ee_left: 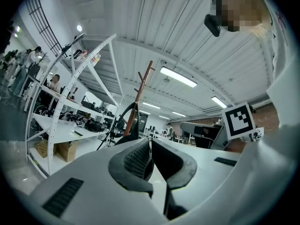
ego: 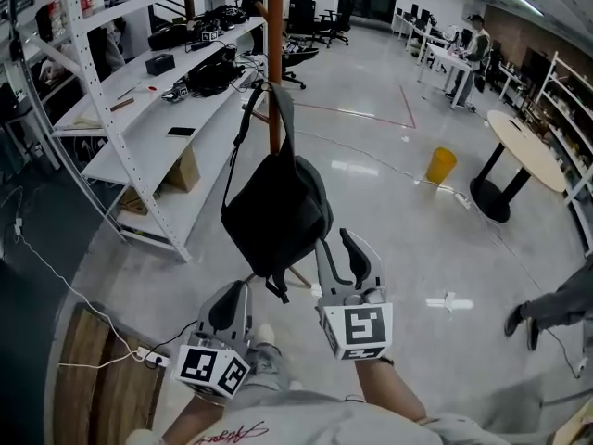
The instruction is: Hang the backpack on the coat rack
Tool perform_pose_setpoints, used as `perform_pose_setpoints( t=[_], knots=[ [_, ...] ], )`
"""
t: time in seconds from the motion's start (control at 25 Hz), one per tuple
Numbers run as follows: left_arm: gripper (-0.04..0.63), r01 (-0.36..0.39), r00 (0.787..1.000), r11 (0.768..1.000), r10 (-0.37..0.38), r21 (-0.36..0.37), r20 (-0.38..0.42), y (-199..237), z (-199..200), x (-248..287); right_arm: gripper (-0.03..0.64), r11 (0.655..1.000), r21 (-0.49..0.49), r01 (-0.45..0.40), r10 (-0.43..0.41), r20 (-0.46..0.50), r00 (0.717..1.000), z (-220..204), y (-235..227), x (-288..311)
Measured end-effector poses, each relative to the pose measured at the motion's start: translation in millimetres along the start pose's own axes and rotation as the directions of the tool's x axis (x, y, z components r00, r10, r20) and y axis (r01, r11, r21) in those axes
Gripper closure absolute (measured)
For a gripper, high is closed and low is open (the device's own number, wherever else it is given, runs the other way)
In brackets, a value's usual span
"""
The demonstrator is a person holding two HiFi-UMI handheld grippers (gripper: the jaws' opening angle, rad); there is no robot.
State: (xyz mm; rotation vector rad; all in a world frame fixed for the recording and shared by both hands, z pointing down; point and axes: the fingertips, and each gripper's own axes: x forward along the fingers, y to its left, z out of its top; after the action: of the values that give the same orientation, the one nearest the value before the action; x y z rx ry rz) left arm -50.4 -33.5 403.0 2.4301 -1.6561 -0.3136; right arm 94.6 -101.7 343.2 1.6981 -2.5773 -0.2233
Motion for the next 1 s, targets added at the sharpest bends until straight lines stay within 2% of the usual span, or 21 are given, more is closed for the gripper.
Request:
perform_pose_setpoints(
  t=[0.12, 0.32, 0.52, 0.68, 0.88, 1.0],
  knots=[
    [0.571, 0.009, 1.0, 1.0, -0.009, 0.006, 0.002, -10, 0, -7, 0.475, 0.999, 0.023, -0.031, 0.031, 0.026, 0.999, -1, 9, -16],
    [0.571, 0.023, 1.0, 1.0, -0.023, 0.01, -0.002, -17, -3, -14, 0.568, 0.997, 0.046, -0.054, 0.053, 0.032, 0.998, -6, 19, -34],
    [0.571, 0.054, 0.998, 0.999, -0.054, 0.002, -0.014, -27, -11, -13, 0.578, 0.994, 0.067, -0.082, 0.08, 0.037, 0.996, -14, 27, -45],
    [0.571, 0.08, 0.996, 0.997, -0.08, 0.001, -0.032, -30, -15, -15, 0.58, 0.99, 0.065, -0.126, 0.126, -0.001, 0.992, -31, 46, -47],
    [0.571, 0.064, 0.998, 0.998, -0.064, 0.0, -0.025, -20, -9, -15, 0.584, 0.98, 0.013, -0.198, 0.198, -0.041, 0.979, -47, 67, -49],
    [0.571, 0.064, 0.998, 0.998, -0.064, 0.003, -0.015, -22, -5, -14, 0.595, 0.979, 0.001, -0.205, 0.205, -0.059, 0.977, -51, 73, -48]
  ],
)
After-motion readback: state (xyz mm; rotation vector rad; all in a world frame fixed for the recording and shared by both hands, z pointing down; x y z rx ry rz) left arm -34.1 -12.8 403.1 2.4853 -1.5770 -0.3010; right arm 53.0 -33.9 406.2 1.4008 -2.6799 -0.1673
